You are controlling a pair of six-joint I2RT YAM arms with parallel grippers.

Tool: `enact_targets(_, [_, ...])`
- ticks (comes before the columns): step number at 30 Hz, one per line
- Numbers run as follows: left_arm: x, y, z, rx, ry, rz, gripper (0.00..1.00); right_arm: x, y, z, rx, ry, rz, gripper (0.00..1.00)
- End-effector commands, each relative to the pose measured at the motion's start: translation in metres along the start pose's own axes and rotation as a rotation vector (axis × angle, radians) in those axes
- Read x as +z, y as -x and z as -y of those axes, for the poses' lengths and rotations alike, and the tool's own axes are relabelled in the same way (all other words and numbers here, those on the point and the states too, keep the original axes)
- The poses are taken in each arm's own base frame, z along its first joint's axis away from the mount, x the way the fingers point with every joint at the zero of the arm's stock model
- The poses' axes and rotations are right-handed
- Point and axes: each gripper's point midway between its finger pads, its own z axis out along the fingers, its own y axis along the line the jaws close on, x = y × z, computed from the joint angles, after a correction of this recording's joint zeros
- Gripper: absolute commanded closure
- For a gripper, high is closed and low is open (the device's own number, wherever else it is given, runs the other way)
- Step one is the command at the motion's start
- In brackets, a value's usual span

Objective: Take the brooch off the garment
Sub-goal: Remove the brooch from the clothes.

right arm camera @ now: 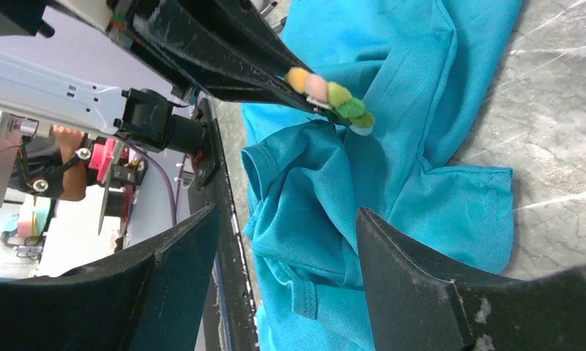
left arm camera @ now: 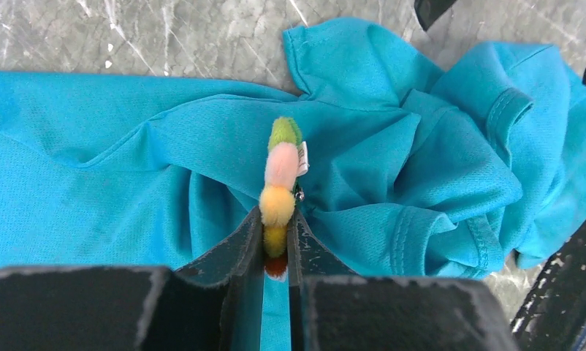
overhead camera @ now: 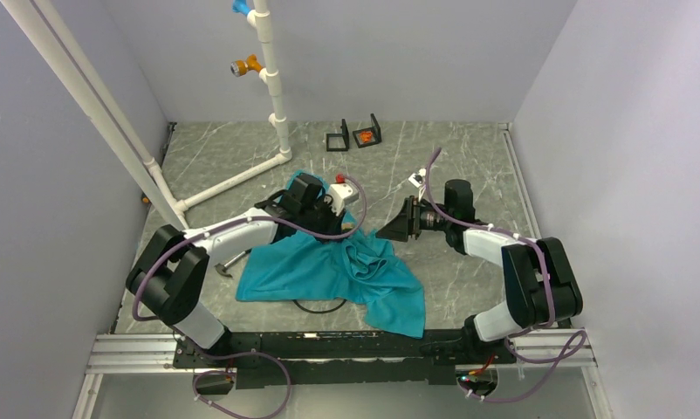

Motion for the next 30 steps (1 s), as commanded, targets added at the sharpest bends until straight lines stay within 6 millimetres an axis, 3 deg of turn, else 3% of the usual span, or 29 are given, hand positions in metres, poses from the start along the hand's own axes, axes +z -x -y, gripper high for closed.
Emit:
enact_targets(1, [-0.010, 0.011, -0.008, 0.135, 0.096, 0.004, 1.00, -0.004, 0.023, -0.007, -0.115, -0.001, 0.038, 0.30])
enact_targets(7, [-0.010, 0.003, -0.009, 0.146, 0.100, -0.028, 1.00, -0.001, 0.018, -0.010, -0.108, 0.010, 0.027, 0.29])
enact_targets(12, [-0.007, 0.008, 0.001, 0.087, 0.017, -0.013, 1.00, 0.028, -0.003, -0.020, -0.164, 0.001, -0.047, 0.18])
enact_targets(20, [-0.005, 0.006, 0.000, -0.056, -0.068, -0.013, 1.00, 0.061, -0.011, -0.017, -0.222, -0.057, -0.083, 0.17])
enact_targets(26, [-0.006, 0.008, -0.003, -0.091, -0.092, 0.010, 1.00, 0.080, -0.027, -0.015, -0.215, -0.065, -0.135, 0.27])
enact_targets(27, [-0.006, 0.008, -0.002, -0.091, -0.095, 0.013, 1.00, 0.081, -0.027, -0.012, -0.206, -0.072, -0.138, 0.32])
enact_targets(30, [-0.005, 0.003, -0.002, -0.092, -0.099, 0.007, 1.00, 0.082, -0.023, -0.006, -0.193, -0.094, -0.150, 0.65])
